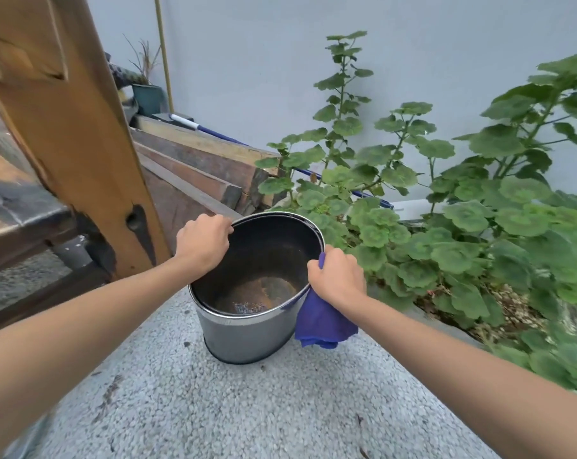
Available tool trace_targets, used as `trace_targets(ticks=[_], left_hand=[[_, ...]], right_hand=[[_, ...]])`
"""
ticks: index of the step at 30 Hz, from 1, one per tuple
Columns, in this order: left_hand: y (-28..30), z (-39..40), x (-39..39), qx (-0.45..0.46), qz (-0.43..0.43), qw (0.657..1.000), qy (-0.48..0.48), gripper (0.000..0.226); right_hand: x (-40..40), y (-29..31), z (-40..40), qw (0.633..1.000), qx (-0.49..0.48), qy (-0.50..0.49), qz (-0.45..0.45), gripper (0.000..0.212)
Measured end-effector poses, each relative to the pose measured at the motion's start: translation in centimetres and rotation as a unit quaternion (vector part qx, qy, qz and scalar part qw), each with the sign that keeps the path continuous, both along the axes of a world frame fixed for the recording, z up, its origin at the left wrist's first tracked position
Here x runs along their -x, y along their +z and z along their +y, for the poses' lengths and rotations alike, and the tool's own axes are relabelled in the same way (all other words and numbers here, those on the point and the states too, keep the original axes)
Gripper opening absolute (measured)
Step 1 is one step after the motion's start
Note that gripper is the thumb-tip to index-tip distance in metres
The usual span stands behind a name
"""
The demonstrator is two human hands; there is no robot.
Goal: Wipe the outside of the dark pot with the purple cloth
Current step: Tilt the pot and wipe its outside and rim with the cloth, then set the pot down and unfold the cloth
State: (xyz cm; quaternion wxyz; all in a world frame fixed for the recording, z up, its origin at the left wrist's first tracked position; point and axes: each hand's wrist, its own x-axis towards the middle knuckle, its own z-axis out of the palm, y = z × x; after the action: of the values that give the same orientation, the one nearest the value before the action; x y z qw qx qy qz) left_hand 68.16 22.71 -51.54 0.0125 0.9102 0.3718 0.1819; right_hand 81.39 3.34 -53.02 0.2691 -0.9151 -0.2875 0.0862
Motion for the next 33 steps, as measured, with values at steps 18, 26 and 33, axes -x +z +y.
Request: trace_targets(ticks=[18, 26, 33], left_hand=[[-5.5, 5.9, -0.3, 0.093, -0.022, 0.995, -0.024, 0.038], [1.7, 3.8, 0.2, 0.158, 0.057, 0.981, -0.099, 0.066], [15.2, -0.3, -3.3, 0.388, 0.057, 0.887, -0.245, 0.070]], right_hand=[[-0.3, -3.3, 6.2, 1.000, 0.008, -0.014, -0.010, 0.049], [0.0, 3.2, 3.9, 0.995, -0.074, -0.003, 0.066, 0.049], [0.1, 16.4, 3.0, 0.979, -0.127, 0.091, 0.133, 0.057]])
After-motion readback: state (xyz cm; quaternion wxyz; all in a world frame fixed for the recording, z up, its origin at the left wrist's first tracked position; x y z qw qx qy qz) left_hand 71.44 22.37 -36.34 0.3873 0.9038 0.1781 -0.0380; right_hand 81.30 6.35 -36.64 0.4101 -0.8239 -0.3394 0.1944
